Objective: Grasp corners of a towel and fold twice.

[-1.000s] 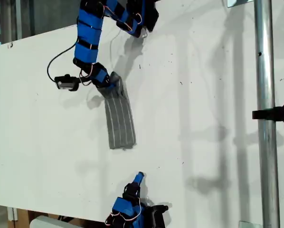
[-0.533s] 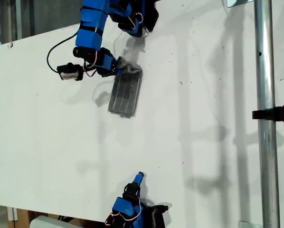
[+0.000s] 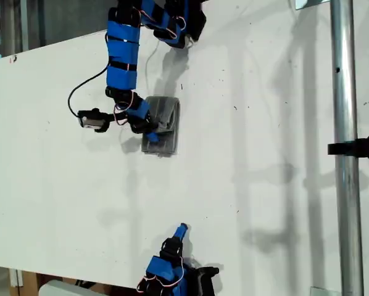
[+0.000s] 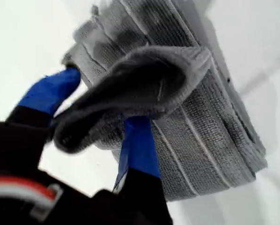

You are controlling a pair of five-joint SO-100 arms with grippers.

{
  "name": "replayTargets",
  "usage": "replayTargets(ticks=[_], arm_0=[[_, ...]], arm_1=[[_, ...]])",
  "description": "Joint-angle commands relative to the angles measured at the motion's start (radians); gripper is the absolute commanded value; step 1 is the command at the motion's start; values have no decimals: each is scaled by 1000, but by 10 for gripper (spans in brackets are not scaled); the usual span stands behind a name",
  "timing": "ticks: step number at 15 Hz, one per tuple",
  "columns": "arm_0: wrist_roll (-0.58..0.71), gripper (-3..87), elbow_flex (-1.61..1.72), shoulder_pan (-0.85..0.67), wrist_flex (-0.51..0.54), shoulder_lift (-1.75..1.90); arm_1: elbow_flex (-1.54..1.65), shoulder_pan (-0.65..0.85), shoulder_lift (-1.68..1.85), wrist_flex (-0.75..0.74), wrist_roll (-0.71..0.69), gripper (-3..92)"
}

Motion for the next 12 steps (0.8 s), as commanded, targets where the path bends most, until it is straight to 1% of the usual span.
replayTargets(ticks=[1, 2, 4, 6, 7, 8, 9, 10, 11, 12], arm_0=[[12, -26, 5, -5, -11, 3], [12, -26, 5, -6, -11, 3], [-3, -26, 5, -6, 0, 3], [-23, -26, 5, -8, 12, 3], [-32, -25, 5, -6, 12, 3], [-32, -25, 5, -6, 14, 3], [-37, -25, 5, -9, 28, 3], [-69, -25, 5, -8, 49, 3], [-87, -25, 6, -6, 63, 3], [-98, -24, 6, -2, 63, 2]], arm_1=[[98, 29, 368, -310, -64, 55], [153, 60, 489, -374, -77, 2], [282, 130, 712, -268, -63, -3], [551, 172, 1015, -178, -26, -3], [681, 167, 1187, -166, -18, -3], [753, 163, 1341, -100, -8, -3], [782, 179, 1473, 23, 18, -3], [805, 186, 1601, 127, 34, -3], [834, 195, 1677, 207, 86, -3], [847, 183, 1660, 238, 118, -3]])
